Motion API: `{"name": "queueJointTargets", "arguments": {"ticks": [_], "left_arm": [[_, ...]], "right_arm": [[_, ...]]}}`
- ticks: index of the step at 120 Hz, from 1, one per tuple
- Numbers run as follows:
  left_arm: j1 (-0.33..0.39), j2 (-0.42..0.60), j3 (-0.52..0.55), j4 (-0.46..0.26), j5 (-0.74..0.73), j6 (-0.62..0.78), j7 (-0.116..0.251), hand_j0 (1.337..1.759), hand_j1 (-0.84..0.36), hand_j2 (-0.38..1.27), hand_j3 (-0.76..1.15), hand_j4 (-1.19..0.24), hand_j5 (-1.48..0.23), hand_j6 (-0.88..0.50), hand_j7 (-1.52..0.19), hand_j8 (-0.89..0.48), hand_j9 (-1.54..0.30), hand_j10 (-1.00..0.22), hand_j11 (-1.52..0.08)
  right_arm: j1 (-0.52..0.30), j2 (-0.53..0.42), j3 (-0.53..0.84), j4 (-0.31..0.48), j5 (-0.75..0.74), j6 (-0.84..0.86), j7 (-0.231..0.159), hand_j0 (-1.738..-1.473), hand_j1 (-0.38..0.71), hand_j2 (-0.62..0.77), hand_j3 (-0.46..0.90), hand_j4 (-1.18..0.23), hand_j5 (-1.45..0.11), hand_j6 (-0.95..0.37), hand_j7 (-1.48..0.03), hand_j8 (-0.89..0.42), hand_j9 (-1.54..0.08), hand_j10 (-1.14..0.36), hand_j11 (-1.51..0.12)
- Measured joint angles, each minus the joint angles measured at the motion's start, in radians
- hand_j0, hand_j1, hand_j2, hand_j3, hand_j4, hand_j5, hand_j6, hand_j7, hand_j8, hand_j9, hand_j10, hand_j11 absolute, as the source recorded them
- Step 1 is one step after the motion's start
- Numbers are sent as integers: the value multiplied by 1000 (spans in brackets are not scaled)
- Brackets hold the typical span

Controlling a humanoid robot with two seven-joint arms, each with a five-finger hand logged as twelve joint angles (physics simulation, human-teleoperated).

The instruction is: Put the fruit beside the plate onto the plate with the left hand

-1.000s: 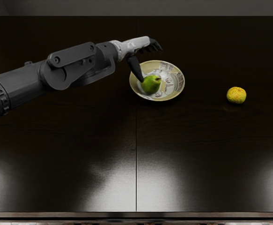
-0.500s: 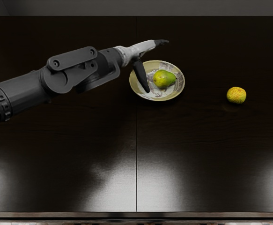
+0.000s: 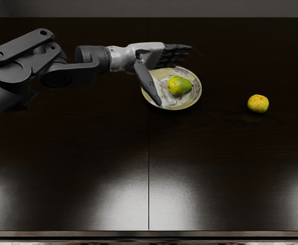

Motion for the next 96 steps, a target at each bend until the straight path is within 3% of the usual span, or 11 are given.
{"name": "queueJointTargets", "arguments": {"ticks": [31, 42, 51, 66, 79, 96], "left_arm": [[110, 193, -51, 1, -169, -25, 12, 1658, 349, 2, 0, -1, -1, -1, -1, -1, -1, -1, -1], [154, 261, -55, -1, -189, -26, 84, 1658, 349, 1, 0, -1, -1, -1, -1, -1, -1, -1, -1], [195, 339, -57, -13, -203, -27, 120, 1658, 349, 1, 0, -1, -1, -1, 0, -1, 0, -1, 0], [262, 482, -60, -127, -230, -27, 171, 1658, 349, 2, 0, 0, 0, 0, 0, 0, 0, 0, 0], [278, 496, -62, -206, -260, -27, 213, 1658, 349, 2, 0, 0, 0, 0, 0, 0, 0, 0, 0], [283, 496, -63, -253, -272, -27, 232, 1658, 349, 1, 0, -1, 0, -1, 0, 0, 0, 0, 0]], "right_arm": [[0, 0, 0, 0, 0, 0, 0, -1658, -314, -6, 0, -30, -38, -30, -38, -30, -38, -29, -38], [0, 0, 0, 0, 0, 0, 0, -1658, -314, -6, 0, -30, -38, -30, -38, -30, -38, -29, -38], [0, 0, 0, 0, 0, 0, 0, -1658, -314, -6, 0, -30, -38, -30, -38, -30, -38, -30, -38], [0, 0, 0, 0, 0, 0, 0, -1658, -314, -6, 0, -30, -38, -30, -38, -30, -38, -29, -38], [0, 0, 0, 0, 0, 0, 0, -1658, -314, -6, 0, -30, -38, -30, -38, -30, -38, -29, -38], [0, 0, 0, 0, 0, 0, 0, -1658, -314, -6, 0, -30, -38, -30, -38, -30, -38, -29, -38]]}}
